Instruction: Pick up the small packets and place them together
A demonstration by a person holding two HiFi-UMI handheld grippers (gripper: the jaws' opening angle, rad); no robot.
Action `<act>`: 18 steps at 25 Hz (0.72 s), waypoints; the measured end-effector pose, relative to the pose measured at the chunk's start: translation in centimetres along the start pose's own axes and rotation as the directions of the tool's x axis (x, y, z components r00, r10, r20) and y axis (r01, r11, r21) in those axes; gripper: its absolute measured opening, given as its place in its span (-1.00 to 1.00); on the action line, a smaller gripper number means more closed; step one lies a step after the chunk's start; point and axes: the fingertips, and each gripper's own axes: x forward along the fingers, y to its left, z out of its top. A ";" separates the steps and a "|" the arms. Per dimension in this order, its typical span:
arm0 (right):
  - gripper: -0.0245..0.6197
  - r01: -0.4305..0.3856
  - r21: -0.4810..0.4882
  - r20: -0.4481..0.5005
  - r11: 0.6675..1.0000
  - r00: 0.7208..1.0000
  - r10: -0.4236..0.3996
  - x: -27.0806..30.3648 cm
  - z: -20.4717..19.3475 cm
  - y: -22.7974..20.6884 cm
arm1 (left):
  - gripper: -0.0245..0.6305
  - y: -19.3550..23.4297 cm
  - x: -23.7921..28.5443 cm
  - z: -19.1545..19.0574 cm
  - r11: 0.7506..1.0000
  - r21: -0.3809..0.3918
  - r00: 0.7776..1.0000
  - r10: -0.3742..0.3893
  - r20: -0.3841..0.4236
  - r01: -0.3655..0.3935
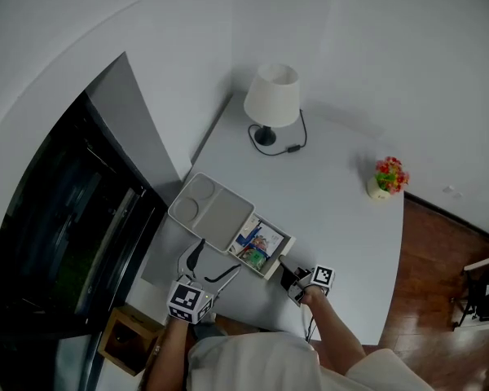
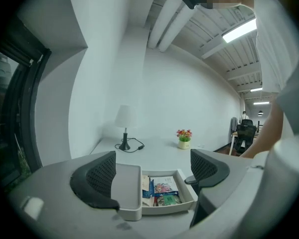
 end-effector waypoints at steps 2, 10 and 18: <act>-0.41 0.004 -0.002 0.014 1.000 1.000 -0.004 -1.3 0.3 -0.3 | 0.52 -0.5 0.0 0.0 1.000 0.002 1.000 -0.007 0.000 0.007; -0.41 0.014 -0.006 0.077 1.000 0.997 -0.014 -6.0 1.8 -0.9 | 0.52 -2.0 -0.1 0.1 1.000 0.004 1.000 -0.025 0.010 0.025; -0.42 0.099 -0.081 0.104 0.992 0.990 -0.091 -6.4 2.8 -1.9 | 0.52 -3.2 -0.8 0.8 0.999 0.023 0.999 -0.032 0.024 0.031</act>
